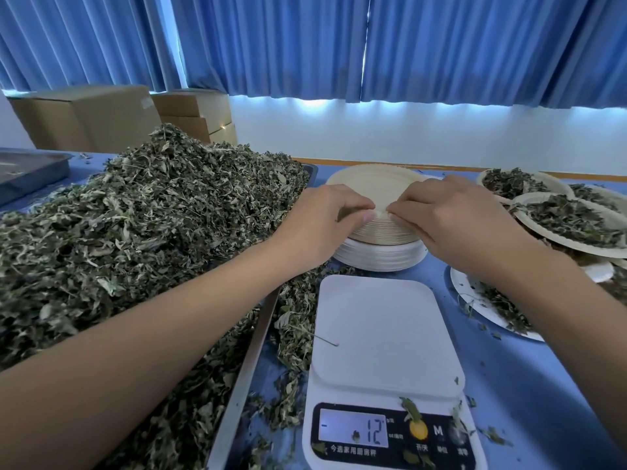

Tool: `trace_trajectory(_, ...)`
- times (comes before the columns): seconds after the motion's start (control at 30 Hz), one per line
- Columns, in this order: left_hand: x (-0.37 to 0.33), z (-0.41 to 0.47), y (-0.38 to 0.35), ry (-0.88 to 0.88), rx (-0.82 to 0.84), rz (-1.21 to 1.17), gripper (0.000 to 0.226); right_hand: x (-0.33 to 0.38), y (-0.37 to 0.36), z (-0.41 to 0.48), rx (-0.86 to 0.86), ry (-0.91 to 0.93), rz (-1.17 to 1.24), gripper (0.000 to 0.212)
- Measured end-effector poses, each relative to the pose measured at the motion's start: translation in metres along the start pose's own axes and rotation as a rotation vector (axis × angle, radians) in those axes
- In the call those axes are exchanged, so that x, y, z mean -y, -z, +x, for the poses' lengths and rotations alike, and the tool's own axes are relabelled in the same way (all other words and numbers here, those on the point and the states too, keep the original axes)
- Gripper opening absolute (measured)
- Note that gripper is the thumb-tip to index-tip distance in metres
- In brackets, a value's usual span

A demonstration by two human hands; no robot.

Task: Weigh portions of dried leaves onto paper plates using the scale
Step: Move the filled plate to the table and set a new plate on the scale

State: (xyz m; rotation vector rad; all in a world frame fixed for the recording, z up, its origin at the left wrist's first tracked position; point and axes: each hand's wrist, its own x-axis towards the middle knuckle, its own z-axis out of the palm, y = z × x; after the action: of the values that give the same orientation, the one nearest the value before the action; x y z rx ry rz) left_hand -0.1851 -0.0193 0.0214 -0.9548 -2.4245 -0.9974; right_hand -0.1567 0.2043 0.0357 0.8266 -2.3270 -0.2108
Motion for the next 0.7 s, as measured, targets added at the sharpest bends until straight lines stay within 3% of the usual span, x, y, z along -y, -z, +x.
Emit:
trace_trajectory(0.13, -0.001, -0.001, 0.001, -0.034, -0.049, 0.017, 0.023, -0.003, -0.005, -0.001, -0.103, 0.024, -0.016, 0.03)
trace_trajectory(0.37, -0.006, -0.001, 0.011, -0.14, -0.174, 0.085, 0.019, 0.007, 0.006, 0.005, -0.227, 0.031, -0.007, 0.015)
trace_trajectory(0.53, -0.026, -0.013, 0.027, -0.169, -0.011, 0.119, 0.018, 0.033, 0.021, -0.012, -0.226, 0.013, 0.036, 0.02)
trace_trajectory(0.7, -0.055, -0.049, 0.047, -0.172, 0.252, 0.127, 0.017, 0.073, 0.047, -0.053, -0.242, 0.046, 0.076, 0.027)
